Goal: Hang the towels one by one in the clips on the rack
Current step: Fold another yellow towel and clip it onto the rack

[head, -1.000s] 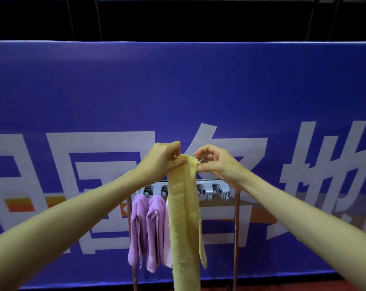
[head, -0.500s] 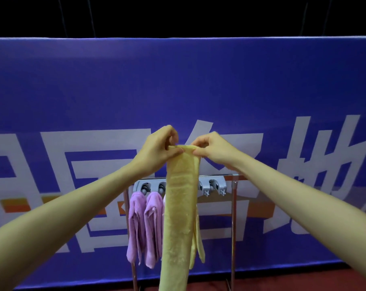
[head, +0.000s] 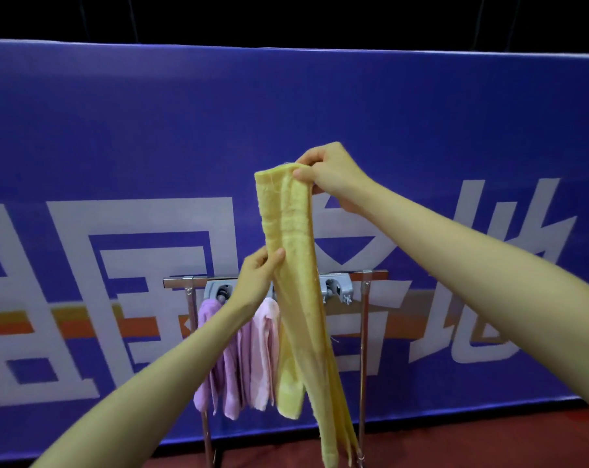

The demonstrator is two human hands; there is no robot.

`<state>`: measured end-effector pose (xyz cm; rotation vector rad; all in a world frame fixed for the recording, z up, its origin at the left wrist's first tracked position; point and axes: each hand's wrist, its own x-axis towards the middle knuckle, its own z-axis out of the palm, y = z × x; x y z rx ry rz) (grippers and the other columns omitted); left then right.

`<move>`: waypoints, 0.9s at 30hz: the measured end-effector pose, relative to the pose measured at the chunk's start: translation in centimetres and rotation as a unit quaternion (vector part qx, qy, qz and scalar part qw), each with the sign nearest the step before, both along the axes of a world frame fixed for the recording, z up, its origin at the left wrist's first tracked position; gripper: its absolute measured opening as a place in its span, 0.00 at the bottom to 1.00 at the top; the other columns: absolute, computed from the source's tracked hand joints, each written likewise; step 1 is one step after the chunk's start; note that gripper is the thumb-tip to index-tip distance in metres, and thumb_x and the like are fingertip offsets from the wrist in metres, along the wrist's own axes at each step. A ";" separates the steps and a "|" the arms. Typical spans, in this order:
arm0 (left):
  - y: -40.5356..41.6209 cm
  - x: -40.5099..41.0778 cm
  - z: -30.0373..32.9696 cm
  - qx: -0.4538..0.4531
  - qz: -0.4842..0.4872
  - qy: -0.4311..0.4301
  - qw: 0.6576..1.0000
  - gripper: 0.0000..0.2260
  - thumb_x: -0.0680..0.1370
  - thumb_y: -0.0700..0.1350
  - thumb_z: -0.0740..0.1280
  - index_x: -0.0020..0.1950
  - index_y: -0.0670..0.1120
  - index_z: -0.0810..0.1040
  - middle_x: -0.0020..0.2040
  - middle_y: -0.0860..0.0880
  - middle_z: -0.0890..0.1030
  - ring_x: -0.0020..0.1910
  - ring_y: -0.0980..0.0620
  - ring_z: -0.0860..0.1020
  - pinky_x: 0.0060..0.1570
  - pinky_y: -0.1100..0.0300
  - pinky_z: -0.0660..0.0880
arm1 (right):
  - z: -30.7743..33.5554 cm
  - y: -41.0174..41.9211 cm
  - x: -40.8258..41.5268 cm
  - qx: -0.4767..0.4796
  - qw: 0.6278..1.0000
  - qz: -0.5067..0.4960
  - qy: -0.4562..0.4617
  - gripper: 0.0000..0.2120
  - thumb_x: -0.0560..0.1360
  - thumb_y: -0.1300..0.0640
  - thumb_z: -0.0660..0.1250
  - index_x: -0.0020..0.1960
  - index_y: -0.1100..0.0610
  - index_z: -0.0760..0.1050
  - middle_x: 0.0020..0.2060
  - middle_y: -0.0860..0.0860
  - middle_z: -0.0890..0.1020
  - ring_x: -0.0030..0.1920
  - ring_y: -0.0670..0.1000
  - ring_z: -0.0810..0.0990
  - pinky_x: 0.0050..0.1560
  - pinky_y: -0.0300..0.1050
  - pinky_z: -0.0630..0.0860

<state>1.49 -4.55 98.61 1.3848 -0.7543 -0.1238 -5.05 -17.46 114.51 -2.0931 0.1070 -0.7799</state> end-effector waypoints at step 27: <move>0.6 3.8 1.2 0.168 -0.095 0.047 0.980 0.14 0.79 0.49 0.63 0.58 0.43 0.80 0.52 0.42 0.83 0.50 0.47 0.81 0.49 0.55 0.79 | -5.7 -9.0 -4.1 0.036 0.982 -0.185 0.011 0.05 0.70 0.62 0.65 0.39 0.63 0.79 0.35 0.54 0.79 0.39 0.51 0.77 0.42 0.51 0.78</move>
